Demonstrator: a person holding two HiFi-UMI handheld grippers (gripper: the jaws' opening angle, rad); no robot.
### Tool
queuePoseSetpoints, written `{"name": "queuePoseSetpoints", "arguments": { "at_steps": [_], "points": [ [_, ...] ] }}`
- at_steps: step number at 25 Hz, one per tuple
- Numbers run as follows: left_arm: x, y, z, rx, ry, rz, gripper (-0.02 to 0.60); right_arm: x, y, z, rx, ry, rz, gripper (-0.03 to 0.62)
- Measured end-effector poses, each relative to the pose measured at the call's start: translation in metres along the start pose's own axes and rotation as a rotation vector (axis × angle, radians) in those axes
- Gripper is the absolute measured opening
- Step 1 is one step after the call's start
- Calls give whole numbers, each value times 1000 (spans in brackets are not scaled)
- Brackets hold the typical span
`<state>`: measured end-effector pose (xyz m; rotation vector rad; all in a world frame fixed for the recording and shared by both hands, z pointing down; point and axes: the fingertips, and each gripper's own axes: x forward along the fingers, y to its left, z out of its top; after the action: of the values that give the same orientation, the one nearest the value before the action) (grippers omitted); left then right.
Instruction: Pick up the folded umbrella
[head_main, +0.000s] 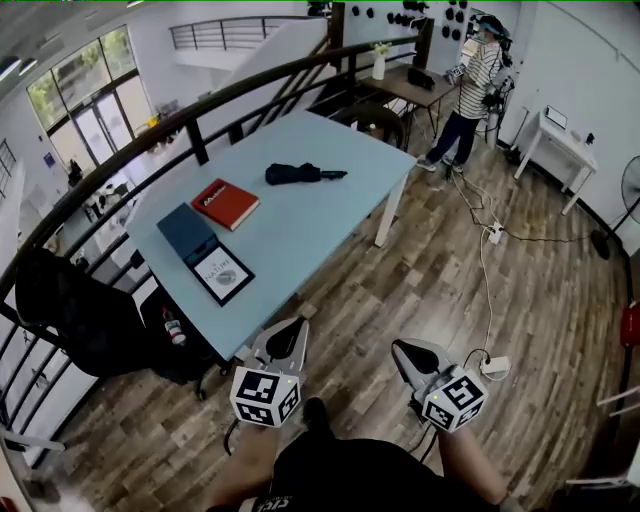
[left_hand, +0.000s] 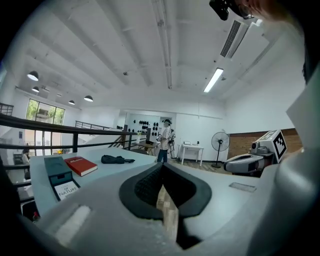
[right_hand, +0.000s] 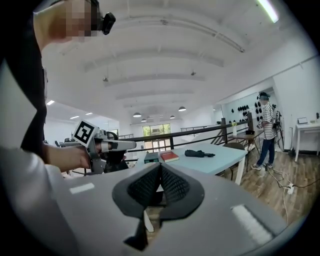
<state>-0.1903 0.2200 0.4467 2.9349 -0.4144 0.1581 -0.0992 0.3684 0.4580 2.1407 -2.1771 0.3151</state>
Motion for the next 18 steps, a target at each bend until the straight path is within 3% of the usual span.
{"name": "queuePoseSetpoints", "arguments": {
  "at_steps": [8, 18],
  "points": [
    [55, 75, 27, 45, 19, -50, 2, 103, -22, 24, 22, -23, 10, 2],
    [112, 135, 15, -3, 76, -39, 2, 186, -60, 24, 70, 4, 58, 2]
  ]
}}
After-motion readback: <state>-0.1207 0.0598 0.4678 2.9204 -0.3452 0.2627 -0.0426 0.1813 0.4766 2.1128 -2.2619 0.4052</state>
